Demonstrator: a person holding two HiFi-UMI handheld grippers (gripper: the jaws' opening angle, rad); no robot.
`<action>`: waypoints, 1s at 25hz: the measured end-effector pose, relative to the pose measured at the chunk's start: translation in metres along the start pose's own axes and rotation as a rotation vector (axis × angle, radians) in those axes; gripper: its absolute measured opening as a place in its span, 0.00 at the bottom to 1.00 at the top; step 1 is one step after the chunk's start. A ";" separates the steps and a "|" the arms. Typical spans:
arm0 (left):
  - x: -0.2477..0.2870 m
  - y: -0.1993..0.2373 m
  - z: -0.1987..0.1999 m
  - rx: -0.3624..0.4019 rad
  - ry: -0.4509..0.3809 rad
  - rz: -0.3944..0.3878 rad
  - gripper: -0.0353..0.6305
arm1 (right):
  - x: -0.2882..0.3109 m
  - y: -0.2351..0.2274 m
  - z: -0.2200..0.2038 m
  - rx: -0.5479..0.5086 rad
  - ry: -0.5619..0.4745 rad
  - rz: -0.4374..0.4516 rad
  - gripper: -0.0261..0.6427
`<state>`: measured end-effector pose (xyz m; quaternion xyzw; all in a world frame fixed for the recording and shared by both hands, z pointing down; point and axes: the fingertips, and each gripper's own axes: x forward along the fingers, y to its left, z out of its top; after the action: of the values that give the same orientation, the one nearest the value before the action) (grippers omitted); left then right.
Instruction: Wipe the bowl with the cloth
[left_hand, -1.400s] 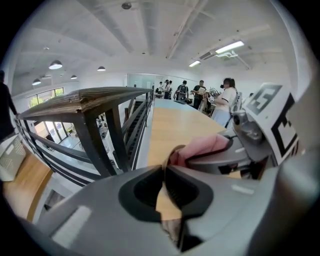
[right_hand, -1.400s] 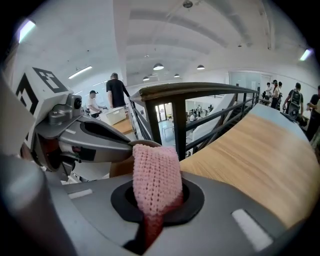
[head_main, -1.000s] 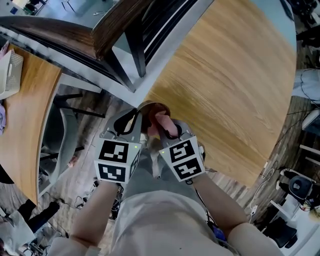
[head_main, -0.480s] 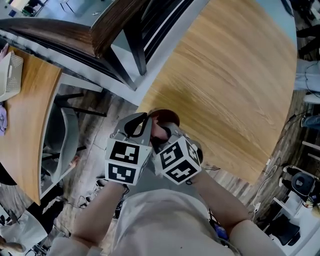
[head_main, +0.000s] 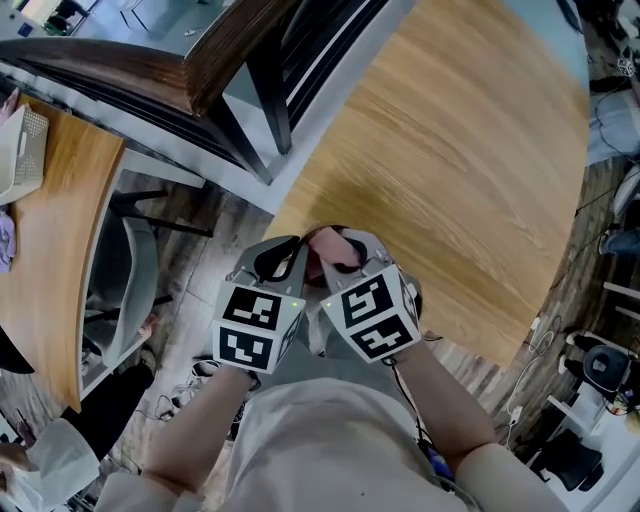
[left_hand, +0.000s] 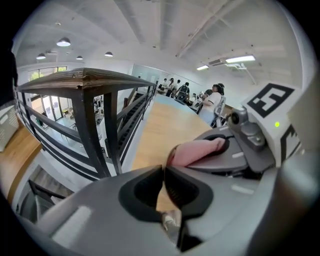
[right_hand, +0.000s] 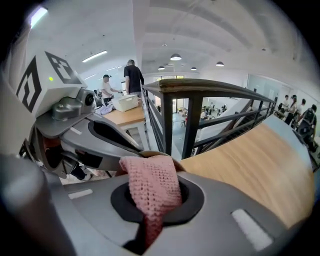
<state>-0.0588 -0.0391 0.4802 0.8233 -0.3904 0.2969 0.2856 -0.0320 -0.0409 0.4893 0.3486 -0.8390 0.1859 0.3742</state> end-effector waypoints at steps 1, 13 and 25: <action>0.000 -0.001 -0.001 0.001 0.001 0.004 0.08 | -0.002 -0.002 -0.002 -0.014 0.009 -0.023 0.06; -0.004 0.020 0.006 -0.006 -0.018 0.079 0.09 | 0.006 0.010 -0.050 -0.042 0.144 -0.019 0.06; 0.000 -0.001 0.002 0.043 -0.002 0.043 0.07 | 0.010 0.043 -0.019 -0.165 0.080 0.073 0.06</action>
<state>-0.0569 -0.0400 0.4788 0.8211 -0.4017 0.3102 0.2611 -0.0584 -0.0043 0.5070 0.2782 -0.8480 0.1435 0.4277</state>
